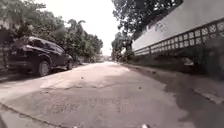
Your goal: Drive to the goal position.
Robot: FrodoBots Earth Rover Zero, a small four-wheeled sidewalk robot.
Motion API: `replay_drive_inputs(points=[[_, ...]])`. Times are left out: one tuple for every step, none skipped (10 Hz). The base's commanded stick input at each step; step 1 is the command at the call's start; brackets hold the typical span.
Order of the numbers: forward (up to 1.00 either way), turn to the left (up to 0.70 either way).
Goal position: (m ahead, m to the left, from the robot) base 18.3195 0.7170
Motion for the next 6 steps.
replay_drive_inputs(points=[[0.7,0.0],[0.7,0.0],[0.7,0.0],[0.7,0.0],[0.7,0.0],[0.7,0.0]])
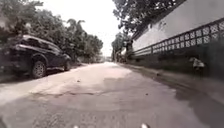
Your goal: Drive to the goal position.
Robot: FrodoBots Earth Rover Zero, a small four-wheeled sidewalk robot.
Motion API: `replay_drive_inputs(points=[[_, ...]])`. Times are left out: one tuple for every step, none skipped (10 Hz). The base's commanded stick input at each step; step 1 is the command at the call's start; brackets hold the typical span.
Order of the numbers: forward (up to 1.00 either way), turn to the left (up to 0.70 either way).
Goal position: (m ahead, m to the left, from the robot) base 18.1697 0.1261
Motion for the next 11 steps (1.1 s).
replay_drive_inputs(points=[[0.7,0.0],[0.7,0.0],[0.7,0.0],[0.7,0.0],[0.7,0.0],[0.7,0.0],[0.7,0.0],[0.7,-0.09],[0.7,-0.18],[0.7,-0.27],[0.7,-0.35]])
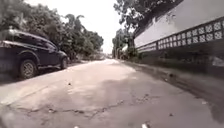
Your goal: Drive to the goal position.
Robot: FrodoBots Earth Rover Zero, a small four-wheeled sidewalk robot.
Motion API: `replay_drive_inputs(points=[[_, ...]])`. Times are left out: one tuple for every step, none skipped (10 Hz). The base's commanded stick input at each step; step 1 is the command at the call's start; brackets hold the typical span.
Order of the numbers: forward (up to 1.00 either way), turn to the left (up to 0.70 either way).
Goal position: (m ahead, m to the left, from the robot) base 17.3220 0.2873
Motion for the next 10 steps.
replay_drive_inputs(points=[[0.7,-0.35],[0.7,-0.35],[0.7,-0.01],[0.7,0.0],[0.7,0.0],[0.7,0.0],[0.7,0.0],[0.7,0.0],[0.7,0.0],[0.7,0.0]])
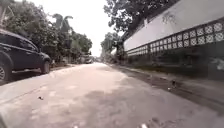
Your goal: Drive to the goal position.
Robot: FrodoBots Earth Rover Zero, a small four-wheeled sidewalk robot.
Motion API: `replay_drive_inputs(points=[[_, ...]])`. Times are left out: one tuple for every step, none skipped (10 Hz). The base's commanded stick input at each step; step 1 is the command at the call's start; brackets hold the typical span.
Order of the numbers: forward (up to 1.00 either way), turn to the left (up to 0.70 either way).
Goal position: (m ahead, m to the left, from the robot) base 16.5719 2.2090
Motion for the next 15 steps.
replay_drive_inputs(points=[[0.7,0.0],[0.7,0.0],[0.7,0.0],[0.7,0.0],[0.7,0.0],[0.7,0.0],[0.7,0.0],[0.7,0.0],[0.7,0.0],[0.7,0.0],[0.7,0.0],[0.7,0.0],[0.7,0.0],[0.7,0.0],[0.7,0.0]])
